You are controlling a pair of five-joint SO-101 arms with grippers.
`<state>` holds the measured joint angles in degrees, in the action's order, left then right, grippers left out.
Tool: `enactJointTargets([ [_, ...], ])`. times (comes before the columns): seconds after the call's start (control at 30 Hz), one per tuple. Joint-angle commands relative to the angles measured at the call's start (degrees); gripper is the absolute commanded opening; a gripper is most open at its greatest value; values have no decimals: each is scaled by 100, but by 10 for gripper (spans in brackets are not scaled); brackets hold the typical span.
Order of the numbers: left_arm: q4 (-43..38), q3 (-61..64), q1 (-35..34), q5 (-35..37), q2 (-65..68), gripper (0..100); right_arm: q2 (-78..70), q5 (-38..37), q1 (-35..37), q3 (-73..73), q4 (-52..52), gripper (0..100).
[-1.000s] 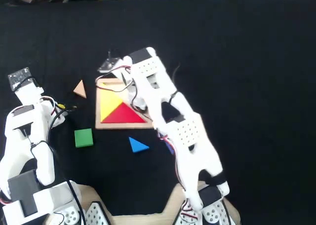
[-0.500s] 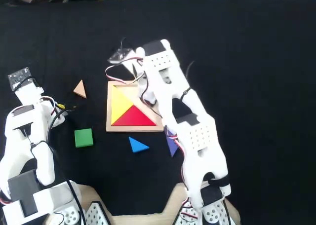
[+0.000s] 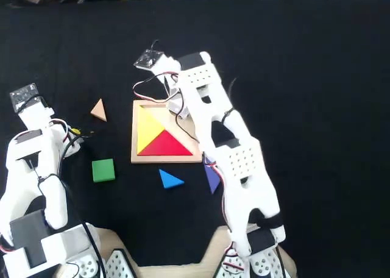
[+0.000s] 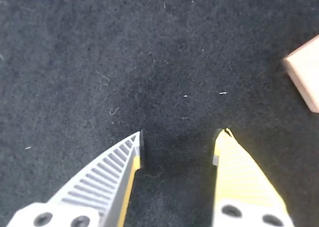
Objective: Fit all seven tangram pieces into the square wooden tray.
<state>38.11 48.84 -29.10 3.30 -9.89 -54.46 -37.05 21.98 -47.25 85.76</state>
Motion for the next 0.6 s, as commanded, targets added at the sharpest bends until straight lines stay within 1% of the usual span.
enactJointTargets([
  [0.0,-88,-31,-22,35,-53,238,-127,-62,79,-673,-62,11],
  [0.23,-88,-31,-22,35,-53,238,-734,-70,132,-1560,53,11],
  [0.4,-88,-31,-22,35,-53,238,-866,-70,299,-2431,853,11],
  [0.5,-88,-31,-22,35,-53,238,-725,-35,325,-3451,1530,11],
  [0.57,-88,-31,-22,35,-53,238,-585,123,325,-3943,1565,11],
])
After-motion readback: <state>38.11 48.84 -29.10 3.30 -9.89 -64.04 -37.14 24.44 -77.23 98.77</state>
